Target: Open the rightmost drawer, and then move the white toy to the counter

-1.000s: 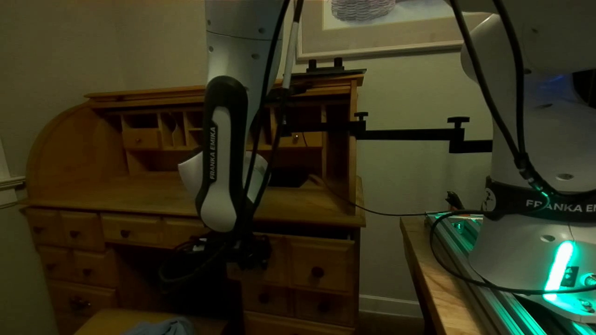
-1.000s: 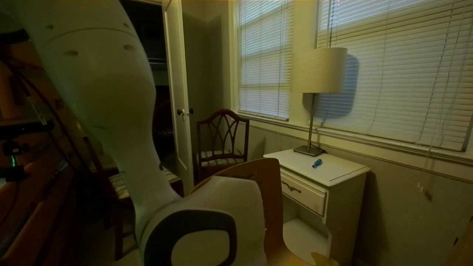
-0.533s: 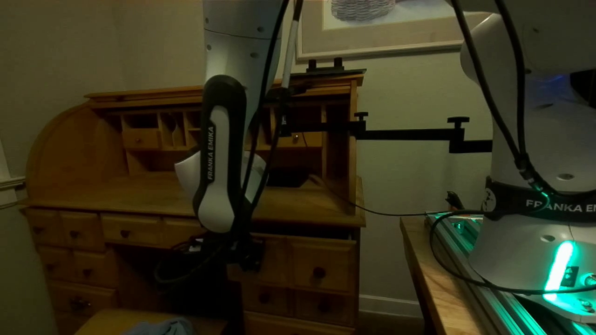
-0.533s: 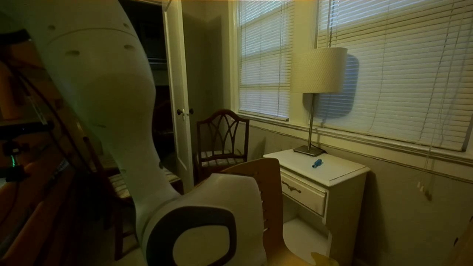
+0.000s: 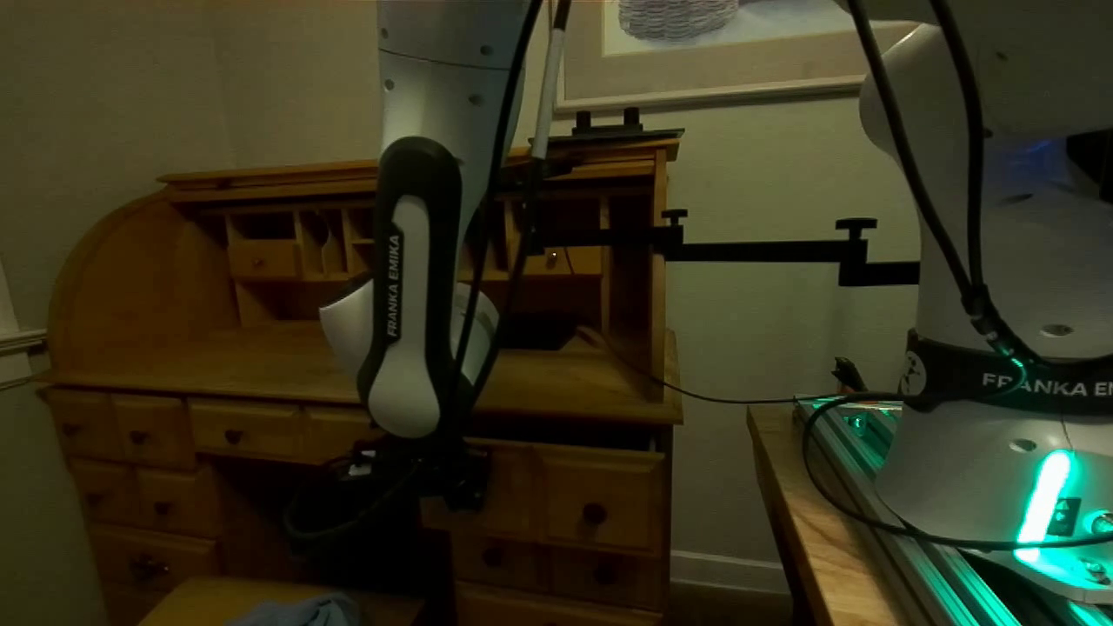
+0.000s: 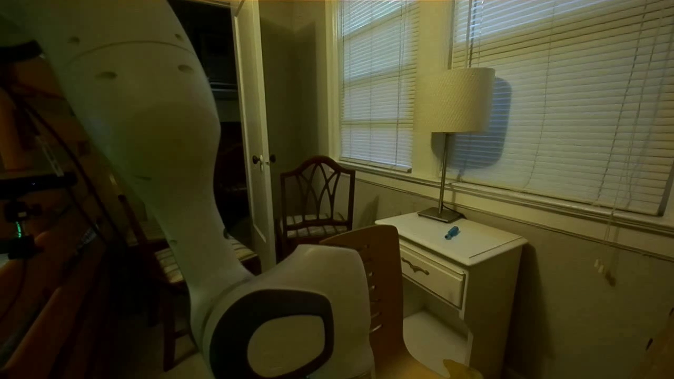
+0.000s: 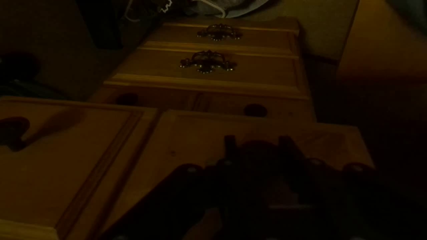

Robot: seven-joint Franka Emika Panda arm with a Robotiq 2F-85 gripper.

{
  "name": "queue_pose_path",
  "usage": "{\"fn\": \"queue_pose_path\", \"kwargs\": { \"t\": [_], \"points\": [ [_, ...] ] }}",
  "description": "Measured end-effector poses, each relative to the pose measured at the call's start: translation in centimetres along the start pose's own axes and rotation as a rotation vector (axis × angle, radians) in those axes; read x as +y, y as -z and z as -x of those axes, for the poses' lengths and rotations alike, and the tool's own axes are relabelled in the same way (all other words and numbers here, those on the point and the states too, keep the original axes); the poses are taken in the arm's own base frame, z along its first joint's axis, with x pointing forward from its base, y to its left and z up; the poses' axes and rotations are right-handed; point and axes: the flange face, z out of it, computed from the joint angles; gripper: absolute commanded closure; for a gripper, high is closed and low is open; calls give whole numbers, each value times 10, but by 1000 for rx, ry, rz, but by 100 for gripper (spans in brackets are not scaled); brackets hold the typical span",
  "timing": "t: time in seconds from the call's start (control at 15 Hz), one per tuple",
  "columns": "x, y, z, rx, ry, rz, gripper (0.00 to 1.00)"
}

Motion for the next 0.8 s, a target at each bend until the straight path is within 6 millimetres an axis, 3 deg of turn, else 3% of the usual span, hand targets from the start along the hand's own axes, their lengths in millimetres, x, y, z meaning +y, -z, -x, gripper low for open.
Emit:
{"fn": "queue_pose_path", "kwargs": {
  "t": [0.8],
  "points": [
    [-5, 16, 41, -20, 104, 15, 90]
  ]
}}
